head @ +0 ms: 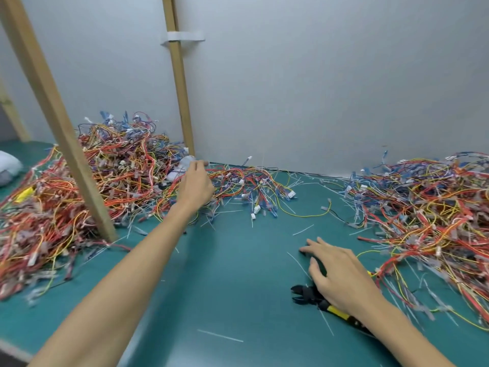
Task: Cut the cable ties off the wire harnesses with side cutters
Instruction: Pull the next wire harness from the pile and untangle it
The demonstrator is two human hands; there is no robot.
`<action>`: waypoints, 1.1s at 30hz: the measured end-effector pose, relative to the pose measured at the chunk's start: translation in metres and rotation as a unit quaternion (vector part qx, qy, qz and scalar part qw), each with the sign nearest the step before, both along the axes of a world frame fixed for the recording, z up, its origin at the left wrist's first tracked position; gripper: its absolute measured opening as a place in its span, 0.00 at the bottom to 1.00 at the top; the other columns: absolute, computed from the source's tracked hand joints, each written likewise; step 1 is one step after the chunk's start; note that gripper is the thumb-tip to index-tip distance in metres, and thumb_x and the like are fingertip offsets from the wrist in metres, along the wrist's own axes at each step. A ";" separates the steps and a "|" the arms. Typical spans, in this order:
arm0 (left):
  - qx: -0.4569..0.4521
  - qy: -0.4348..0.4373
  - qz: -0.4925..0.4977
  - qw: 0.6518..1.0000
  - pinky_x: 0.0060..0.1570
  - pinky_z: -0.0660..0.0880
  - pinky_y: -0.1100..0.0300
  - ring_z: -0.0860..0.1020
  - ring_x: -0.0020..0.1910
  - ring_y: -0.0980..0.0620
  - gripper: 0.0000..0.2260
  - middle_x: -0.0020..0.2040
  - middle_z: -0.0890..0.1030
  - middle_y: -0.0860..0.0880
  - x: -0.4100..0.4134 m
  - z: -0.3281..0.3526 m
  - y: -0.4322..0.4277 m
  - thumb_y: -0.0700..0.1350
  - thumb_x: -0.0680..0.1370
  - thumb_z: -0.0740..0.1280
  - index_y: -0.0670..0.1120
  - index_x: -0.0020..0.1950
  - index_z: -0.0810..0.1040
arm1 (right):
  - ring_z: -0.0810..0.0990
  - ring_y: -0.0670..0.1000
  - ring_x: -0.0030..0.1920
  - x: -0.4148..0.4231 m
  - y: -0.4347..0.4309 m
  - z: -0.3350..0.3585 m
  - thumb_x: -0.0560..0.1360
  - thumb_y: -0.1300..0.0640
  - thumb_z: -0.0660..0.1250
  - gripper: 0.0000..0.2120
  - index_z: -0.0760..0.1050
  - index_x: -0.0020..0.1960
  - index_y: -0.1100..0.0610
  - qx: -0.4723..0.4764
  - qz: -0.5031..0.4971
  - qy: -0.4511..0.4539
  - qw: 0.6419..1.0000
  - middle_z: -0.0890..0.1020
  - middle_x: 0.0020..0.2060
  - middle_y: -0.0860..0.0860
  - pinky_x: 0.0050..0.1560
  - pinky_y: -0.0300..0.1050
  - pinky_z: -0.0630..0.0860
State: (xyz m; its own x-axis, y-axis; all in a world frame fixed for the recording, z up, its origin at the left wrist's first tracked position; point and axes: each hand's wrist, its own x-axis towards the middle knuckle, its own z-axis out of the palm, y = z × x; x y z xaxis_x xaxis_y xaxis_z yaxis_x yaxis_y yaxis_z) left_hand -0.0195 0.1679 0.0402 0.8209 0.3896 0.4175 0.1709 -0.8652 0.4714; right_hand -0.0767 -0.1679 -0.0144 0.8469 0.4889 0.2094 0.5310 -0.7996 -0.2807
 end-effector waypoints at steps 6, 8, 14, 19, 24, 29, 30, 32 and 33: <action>0.052 0.249 -0.014 0.967 0.75 0.47 0.43 0.45 0.79 0.43 0.25 0.80 0.43 0.44 0.043 -0.009 0.045 0.48 0.84 0.48 0.44 0.80 0.45 | 0.61 0.43 0.75 0.008 -0.006 0.003 0.81 0.52 0.54 0.15 0.72 0.65 0.41 0.006 -0.045 0.012 0.999 0.71 0.70 0.40 0.69 0.43 0.59; 0.039 0.282 -0.020 0.958 0.75 0.45 0.40 0.43 0.79 0.44 0.25 0.80 0.42 0.45 0.050 -0.016 0.049 0.51 0.84 0.47 0.48 0.80 0.43 | 0.62 0.43 0.75 0.009 -0.006 0.002 0.81 0.52 0.54 0.15 0.72 0.64 0.41 0.006 -0.043 0.015 0.999 0.72 0.70 0.40 0.69 0.44 0.60; 0.100 0.275 0.024 0.956 0.72 0.50 0.38 0.64 0.72 0.38 0.27 0.72 0.69 0.41 0.057 -0.004 0.039 0.49 0.76 0.61 0.51 0.75 0.62 | 0.62 0.42 0.75 0.012 -0.007 -0.001 0.81 0.51 0.54 0.15 0.71 0.64 0.41 0.007 -0.042 0.014 0.999 0.71 0.70 0.40 0.69 0.44 0.60; 0.253 0.252 -0.012 0.934 0.55 0.70 0.52 0.77 0.55 0.44 0.14 0.54 0.82 0.45 0.056 0.021 0.022 0.56 0.78 0.65 0.47 0.53 0.81 | 0.62 0.42 0.75 0.013 -0.007 -0.002 0.81 0.51 0.55 0.15 0.72 0.64 0.41 0.009 -0.042 0.014 0.999 0.71 0.70 0.40 0.68 0.44 0.60; 0.144 0.173 -0.110 0.968 0.44 0.79 0.53 0.78 0.36 0.49 0.14 0.41 0.84 0.47 0.047 0.061 0.013 0.54 0.78 0.67 0.43 0.48 0.83 | 0.62 0.43 0.75 0.013 -0.008 -0.002 0.81 0.50 0.55 0.15 0.72 0.65 0.41 0.010 -0.042 0.015 0.999 0.71 0.71 0.40 0.69 0.45 0.60; 0.105 -0.082 -0.048 0.990 0.42 0.77 0.50 0.79 0.41 0.41 0.10 0.44 0.83 0.41 0.037 0.107 -0.002 0.48 0.80 0.64 0.44 0.49 0.82 | 0.62 0.43 0.75 0.012 -0.009 -0.002 0.81 0.50 0.55 0.15 0.72 0.65 0.42 0.016 -0.040 0.016 0.999 0.72 0.71 0.41 0.69 0.45 0.60; 0.093 -0.142 -0.039 0.985 0.42 0.75 0.51 0.79 0.43 0.40 0.10 0.44 0.83 0.40 0.033 0.117 -0.008 0.47 0.80 0.63 0.43 0.49 0.82 | 0.62 0.43 0.75 0.012 -0.009 -0.002 0.81 0.50 0.55 0.15 0.72 0.65 0.42 0.016 -0.039 0.015 0.999 0.72 0.70 0.41 0.69 0.45 0.60; 0.052 -0.140 -0.055 0.987 0.38 0.71 0.54 0.77 0.41 0.43 0.12 0.45 0.82 0.39 0.032 0.131 -0.019 0.46 0.81 0.61 0.41 0.49 0.81 | 0.63 0.43 0.74 0.012 -0.009 -0.002 0.81 0.50 0.56 0.15 0.72 0.65 0.42 0.018 -0.039 0.011 0.999 0.73 0.70 0.41 0.68 0.44 0.60; 0.047 -0.049 -0.091 0.993 0.34 0.69 0.56 0.75 0.37 0.45 0.13 0.44 0.82 0.40 0.032 0.136 -0.027 0.46 0.81 0.60 0.40 0.50 0.80 | 0.63 0.43 0.74 0.011 -0.008 -0.002 0.81 0.51 0.56 0.14 0.73 0.64 0.42 0.021 -0.042 0.009 0.999 0.73 0.69 0.41 0.67 0.44 0.60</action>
State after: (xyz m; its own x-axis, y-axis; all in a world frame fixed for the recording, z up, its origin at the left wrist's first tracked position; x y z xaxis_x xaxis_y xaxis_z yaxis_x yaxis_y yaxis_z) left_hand 0.0127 0.1414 0.1758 0.8277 0.1931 0.5270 -0.0360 -0.9188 0.3931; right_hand -0.0655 -0.1762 -0.0162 0.8880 0.4074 0.2133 0.4576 -0.8283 -0.3233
